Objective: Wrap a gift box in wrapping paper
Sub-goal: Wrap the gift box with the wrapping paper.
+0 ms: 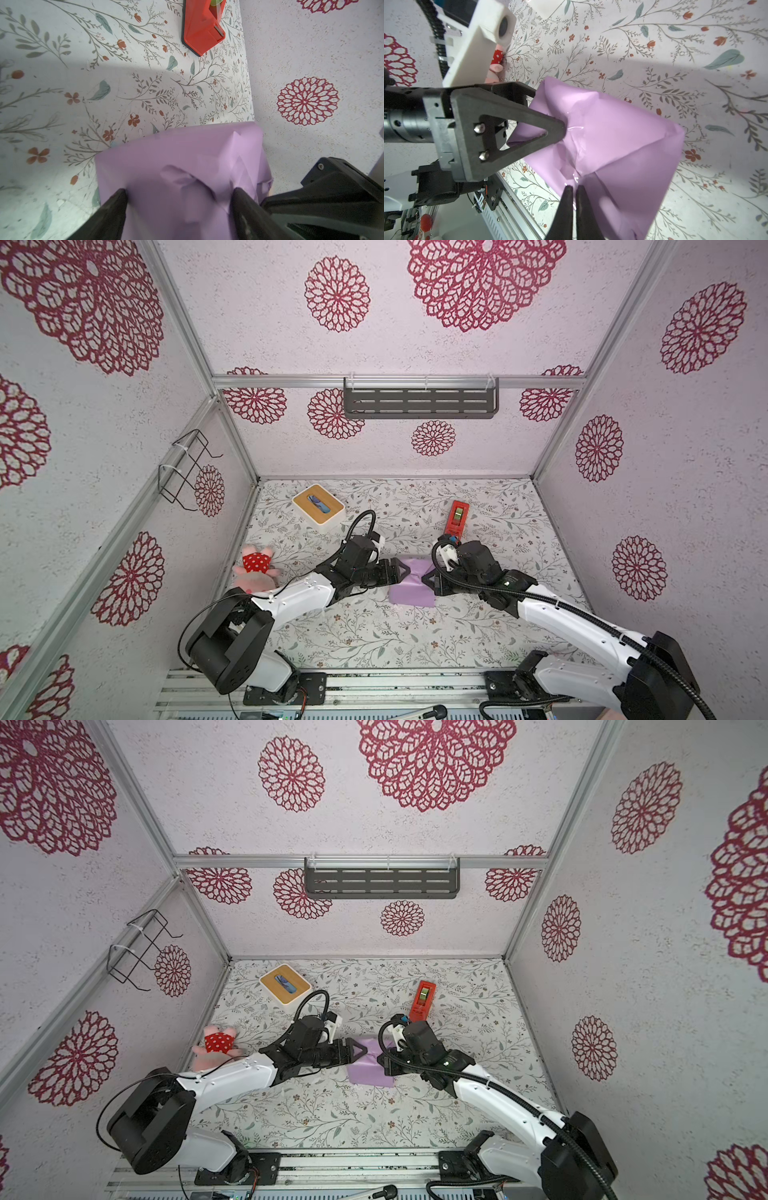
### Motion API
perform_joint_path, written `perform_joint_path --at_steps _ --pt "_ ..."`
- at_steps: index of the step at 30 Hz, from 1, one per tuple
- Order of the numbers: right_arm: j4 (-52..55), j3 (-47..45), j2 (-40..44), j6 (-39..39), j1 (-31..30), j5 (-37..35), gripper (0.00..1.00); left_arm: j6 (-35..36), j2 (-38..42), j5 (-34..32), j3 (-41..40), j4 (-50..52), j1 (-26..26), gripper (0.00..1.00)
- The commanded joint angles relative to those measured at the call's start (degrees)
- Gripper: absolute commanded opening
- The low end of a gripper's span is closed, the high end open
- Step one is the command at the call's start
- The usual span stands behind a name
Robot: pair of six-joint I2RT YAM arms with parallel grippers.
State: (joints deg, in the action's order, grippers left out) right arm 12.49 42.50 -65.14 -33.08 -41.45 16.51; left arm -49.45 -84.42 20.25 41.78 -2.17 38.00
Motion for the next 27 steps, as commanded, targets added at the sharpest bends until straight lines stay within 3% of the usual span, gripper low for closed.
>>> perform_joint_path --at_steps 1,7,17,27 --pt "3.53 3.08 1.59 0.51 -0.56 -1.26 0.1 1.55 -3.26 -3.59 -1.81 10.58 0.49 0.81" --pt "2.33 5.44 -0.39 1.5 -1.0 -0.69 0.1 1.64 -3.2 -3.73 -1.7 10.6 0.49 0.81" --pt "0.31 1.92 -3.54 1.04 -1.16 0.3 0.09 1.86 -2.73 -3.72 -1.53 11.04 0.48 0.81" --pt "8.61 5.91 3.03 5.61 -0.51 -0.91 0.11 2.22 -1.51 -3.53 1.36 12.55 0.49 0.85"
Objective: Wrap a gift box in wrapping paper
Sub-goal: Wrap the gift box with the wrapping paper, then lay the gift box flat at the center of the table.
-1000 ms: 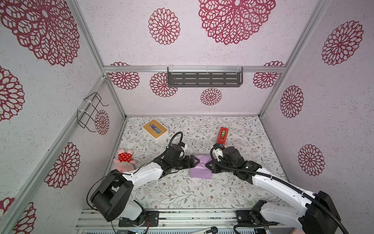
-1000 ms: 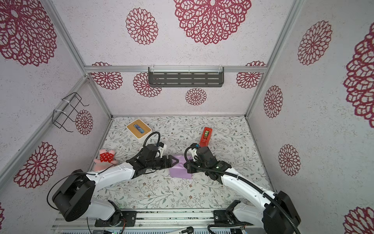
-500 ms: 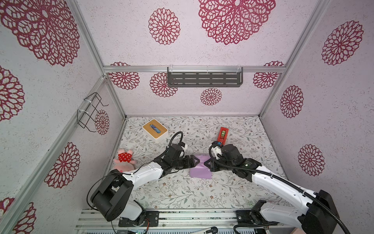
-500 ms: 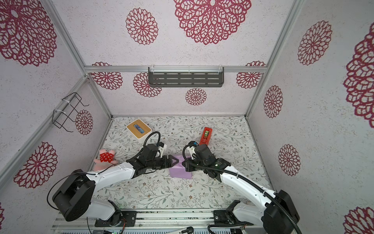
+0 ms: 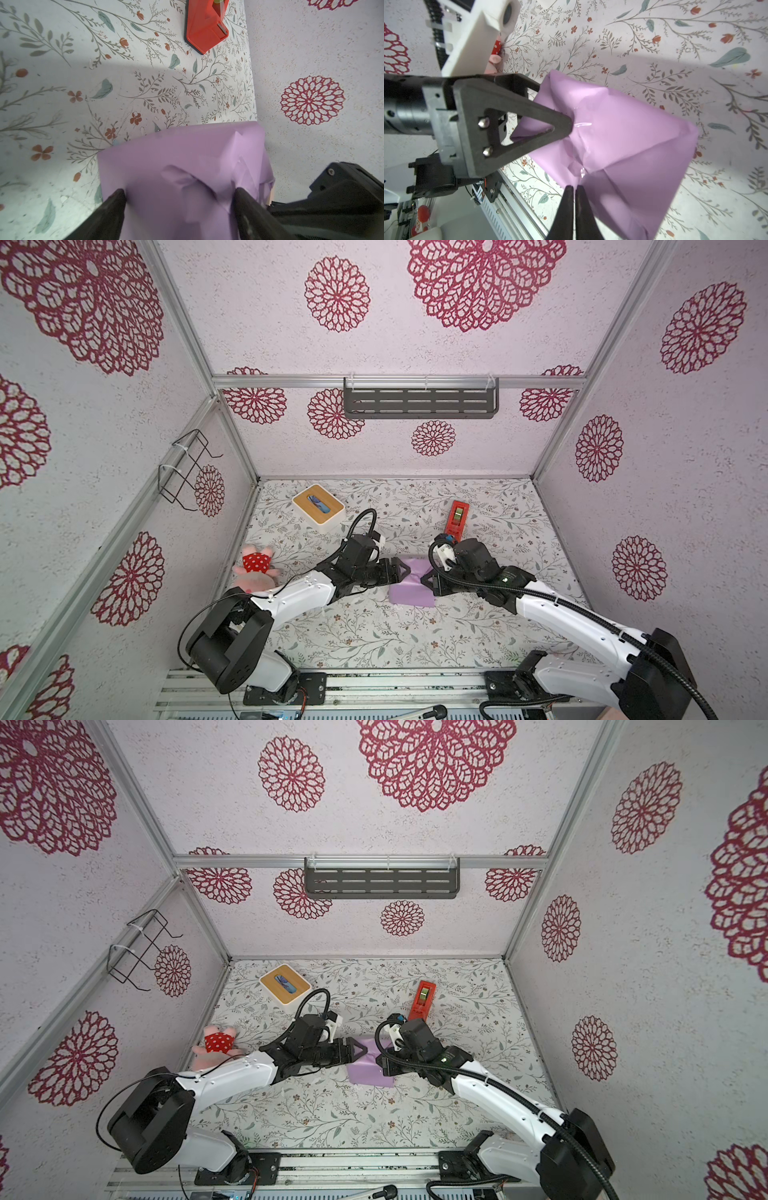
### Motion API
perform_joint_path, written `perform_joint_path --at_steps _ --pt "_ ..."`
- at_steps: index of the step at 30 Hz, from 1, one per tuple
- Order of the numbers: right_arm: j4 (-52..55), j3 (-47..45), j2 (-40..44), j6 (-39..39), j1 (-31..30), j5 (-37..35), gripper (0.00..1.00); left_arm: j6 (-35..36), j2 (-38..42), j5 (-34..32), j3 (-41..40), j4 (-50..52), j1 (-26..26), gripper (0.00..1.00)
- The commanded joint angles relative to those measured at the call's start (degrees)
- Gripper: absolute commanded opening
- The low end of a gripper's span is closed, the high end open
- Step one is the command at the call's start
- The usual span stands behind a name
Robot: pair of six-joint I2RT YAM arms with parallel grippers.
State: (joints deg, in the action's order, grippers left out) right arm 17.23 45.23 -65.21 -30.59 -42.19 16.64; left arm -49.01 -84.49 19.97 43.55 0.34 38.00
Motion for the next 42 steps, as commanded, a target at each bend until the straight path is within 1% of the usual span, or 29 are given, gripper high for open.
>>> perform_joint_path --at_steps 1,4,6,8,11,16,19,21,23,25,30,36,40,42 --pt "4.6 3.47 3.63 3.71 0.6 -1.41 0.11 1.9 -0.98 -3.42 0.27 10.48 0.41 0.86" --pt "7.88 3.85 4.91 6.16 0.91 -4.6 0.12 2.08 0.63 -4.14 2.81 10.95 0.33 0.88" --pt "9.04 2.97 6.04 7.15 0.51 -5.39 0.12 2.33 1.68 -4.82 4.99 11.47 0.19 0.89" --pt "7.79 1.08 7.66 6.97 -0.52 -4.47 0.12 2.62 2.62 -5.44 6.88 11.95 -0.02 0.89" --pt "2.94 -2.71 8.79 6.33 -2.79 -1.79 0.13 3.43 4.57 -5.9 8.87 12.55 -0.41 0.9" --pt "-3.7 -4.29 3.04 7.13 -5.54 -1.94 0.13 4.76 7.72 -8.09 8.41 12.56 -1.4 0.9" --pt "-9.13 -4.02 -1.3 6.49 -6.14 -1.61 0.13 5.38 9.17 -8.43 7.76 14.59 -3.45 0.89" --pt "-11.26 -3.79 -3.52 6.26 -6.15 -2.48 0.12 5.25 10.44 -8.62 6.68 14.74 -4.99 0.88" --pt "-10.92 -2.35 -5.69 6.36 -5.98 -4.61 0.12 4.88 11.72 -9.23 5.33 14.37 -6.05 0.88" --pt "-10.15 -0.82 -6.91 6.75 -5.48 -5.72 0.11 5.07 12.44 -9.31 4.51 14.38 -7.0 0.87" --pt "-9.98 2.55 -8.29 7.25 -2.81 -5.83 0.11 5.77 13.68 -9.63 3.15 14.96 -8.74 0.87" --pt "-10.16 7.56 -12.59 7.56 2.31 -6.39 0.11 6.29 14.8 -11.34 1.9 14.49 -10.61 0.87" --pt "-9.86 9.85 -12.0 8.27 5.19 -5.29 0.17 6.3 16.2 -13.37 1.06 13.69 -12.25 0.87" --pt "-9.02 10.27 -10.41 8.95 6.46 -6.77 0.22 6.54 17.47 -15.22 0.85 13.54 -13.31 0.87"
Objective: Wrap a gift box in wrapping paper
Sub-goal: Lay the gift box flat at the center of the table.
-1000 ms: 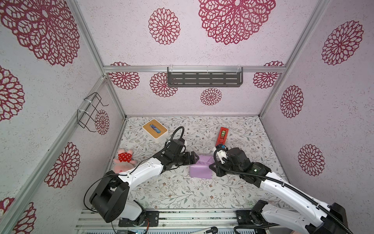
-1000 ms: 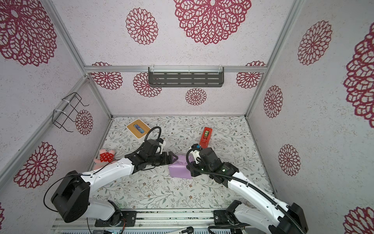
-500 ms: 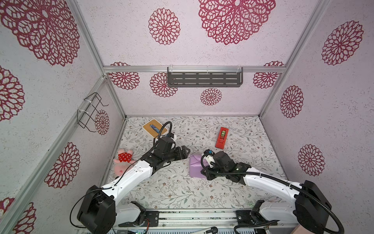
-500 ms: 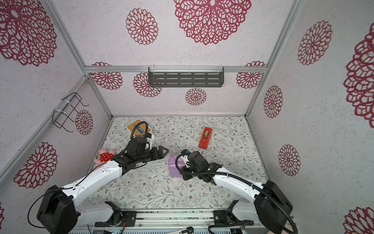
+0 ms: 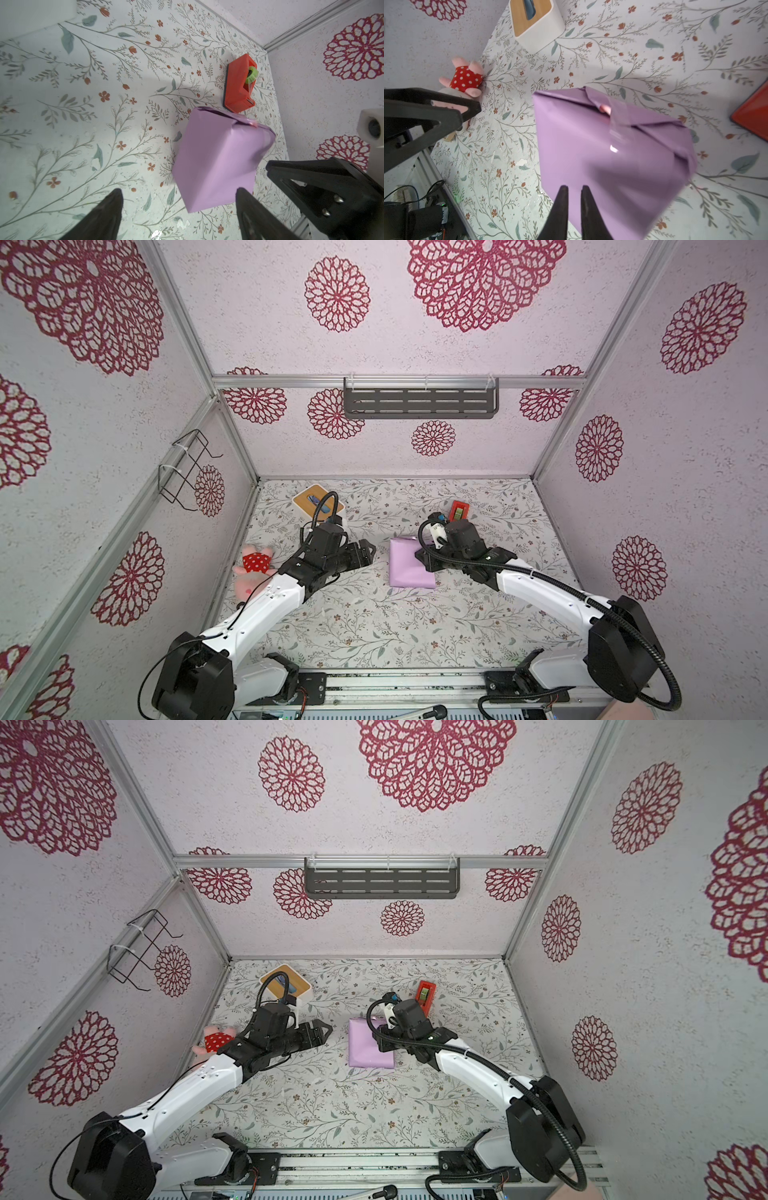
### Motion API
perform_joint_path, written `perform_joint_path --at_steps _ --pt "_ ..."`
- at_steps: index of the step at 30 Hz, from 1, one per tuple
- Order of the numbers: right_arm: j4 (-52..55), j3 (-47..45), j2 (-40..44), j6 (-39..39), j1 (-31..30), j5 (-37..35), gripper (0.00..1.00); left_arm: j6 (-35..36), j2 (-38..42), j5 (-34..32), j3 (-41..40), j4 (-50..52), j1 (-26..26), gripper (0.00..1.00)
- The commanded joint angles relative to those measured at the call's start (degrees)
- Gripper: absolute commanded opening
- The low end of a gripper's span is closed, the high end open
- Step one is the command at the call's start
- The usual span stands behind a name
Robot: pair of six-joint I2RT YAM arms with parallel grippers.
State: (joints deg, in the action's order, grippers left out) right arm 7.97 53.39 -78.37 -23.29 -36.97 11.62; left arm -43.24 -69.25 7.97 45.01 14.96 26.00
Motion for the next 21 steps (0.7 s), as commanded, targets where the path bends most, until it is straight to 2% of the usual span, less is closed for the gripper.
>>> perform_joint_path --at_steps 1,4,7,9,11,12,14,16,19,21 --pt "1.18 2.2 3.9 2.3 1.9 -4.09 0.26 1.21 3.12 -4.72 -0.63 -1.08 -1.98 0.87" --pt "4.45 2.09 6.81 5.8 3.06 -17.89 0.38 3.36 6.79 -12.25 -1.02 -1.22 -3.79 0.89" --pt "5.25 0.43 7.9 9.14 4.61 -36.07 0.5 6.78 11.32 -22.81 -2.38 -2.54 -5.13 0.94" --pt "3.01 -1.68 8.11 11.11 5.95 -45.69 0.6 10.13 14.27 -30.33 -4.27 -5.71 -6.22 0.97" --pt "-1.7 -4.76 8.45 13.45 7.62 -52.45 0.68 14.14 16.64 -35.74 -6.92 -10.67 -7.86 0.98" --pt "-3.99 -6.06 8.69 14.11 8.5 -54.49 0.71 15.89 17.23 -38.1 -8.02 -12.93 -8.71 0.98" --pt "-9.4 -10.08 9.54 15.06 10.91 -56.9 0.84 19.49 17.75 -41.2 -10.08 -17.07 -11.7 0.97" --pt "-13.23 -13.25 10.25 15.06 13.91 -57.81 0.99 22.56 16.99 -41.17 -11.13 -19.19 -15.43 0.97" --pt "-19.43 -18.7 10.43 14.47 20.04 -55.67 0.99 25.1 13.43 -39.2 -12.13 -20.17 -21.91 0.97" --pt "-24.97 -22.51 9.59 14.02 23.87 -52.42 0.99 28.26 9.61 -35.51 -14.29 -24.87 -25.15 0.97"
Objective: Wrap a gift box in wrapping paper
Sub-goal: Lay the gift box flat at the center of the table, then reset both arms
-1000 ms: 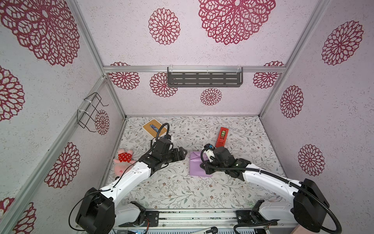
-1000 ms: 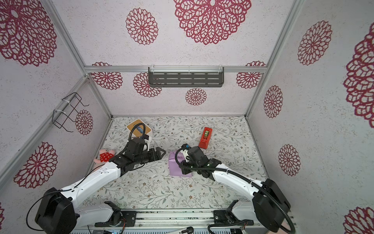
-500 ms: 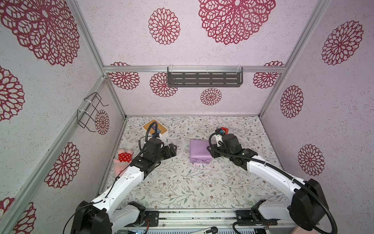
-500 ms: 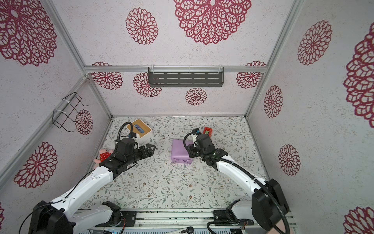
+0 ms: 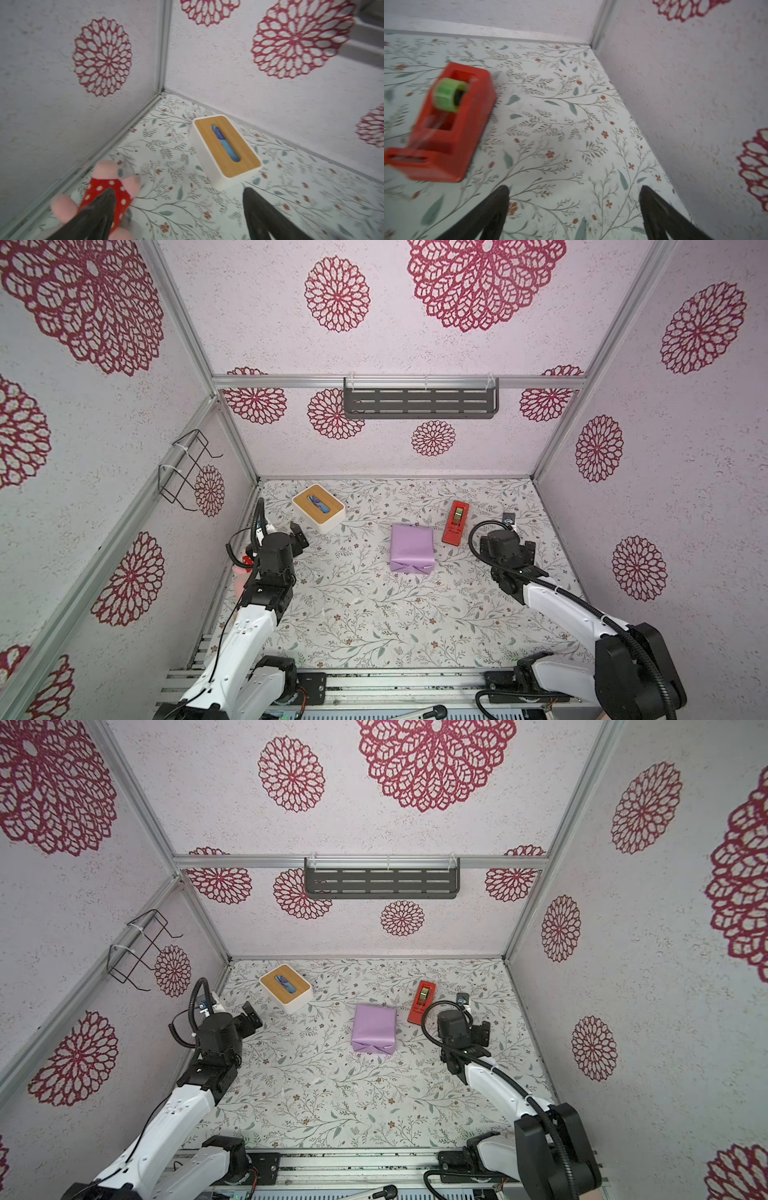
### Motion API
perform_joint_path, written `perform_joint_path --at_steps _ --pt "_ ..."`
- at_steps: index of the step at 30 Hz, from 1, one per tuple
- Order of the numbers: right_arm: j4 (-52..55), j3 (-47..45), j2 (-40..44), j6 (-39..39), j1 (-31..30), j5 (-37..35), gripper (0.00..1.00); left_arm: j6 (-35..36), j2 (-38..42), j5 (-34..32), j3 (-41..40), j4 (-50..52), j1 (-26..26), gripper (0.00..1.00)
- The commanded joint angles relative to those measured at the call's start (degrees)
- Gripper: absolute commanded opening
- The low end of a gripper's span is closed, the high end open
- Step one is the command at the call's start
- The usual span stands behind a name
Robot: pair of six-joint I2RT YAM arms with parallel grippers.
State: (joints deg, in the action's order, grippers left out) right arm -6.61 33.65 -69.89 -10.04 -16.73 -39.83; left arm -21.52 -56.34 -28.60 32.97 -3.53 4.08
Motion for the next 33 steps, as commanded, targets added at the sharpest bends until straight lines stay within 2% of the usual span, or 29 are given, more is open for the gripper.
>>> perform_joint_path --at_steps 1,7,9,10,13,14,16,18,33 --pt "-14.84 -5.14 0.29 0.98 5.25 0.74 0.99 8.48 -5.69 3.12 -3.55 -9.98 -4.23 0.97" --pt "-45.99 -15.75 -8.72 7.18 10.38 11.1 0.99 14.64 -19.99 14.18 -7.39 -28.95 -7.54 0.98" --pt "-45.63 -14.16 -10.52 7.93 11.36 13.29 0.99 14.82 -23.27 16.55 -6.34 -31.92 -8.82 0.97" --pt "-48.33 -14.43 -11.78 7.98 12.01 15.01 0.99 15.07 -23.74 18.75 -5.13 -29.72 -9.42 0.97" --pt "-53.62 -15.32 -15.82 6.16 15.08 21.33 0.99 14.36 -28.29 22.63 -6.02 -38.0 -11.86 0.97" --pt "-52.93 -15.9 -14.81 5.86 15.53 22.49 0.99 13.96 -30.32 24.76 -5.97 -38.49 -12.68 0.97" --pt "-59.35 -18.58 -16.33 6.07 15.76 23.94 0.99 13.83 -32.75 25.03 -8.75 -47.06 -12.86 0.97" --pt "-65.68 -20.95 -18.19 7.15 15.76 25.95 0.99 14.21 -32.12 25.45 -8.1 -44.52 -12.86 0.97" --pt "-62.94 -19.5 -18.05 7.67 15.15 24.35 0.99 13.78 -32.48 24.84 -8.49 -45.73 -12.79 0.97"
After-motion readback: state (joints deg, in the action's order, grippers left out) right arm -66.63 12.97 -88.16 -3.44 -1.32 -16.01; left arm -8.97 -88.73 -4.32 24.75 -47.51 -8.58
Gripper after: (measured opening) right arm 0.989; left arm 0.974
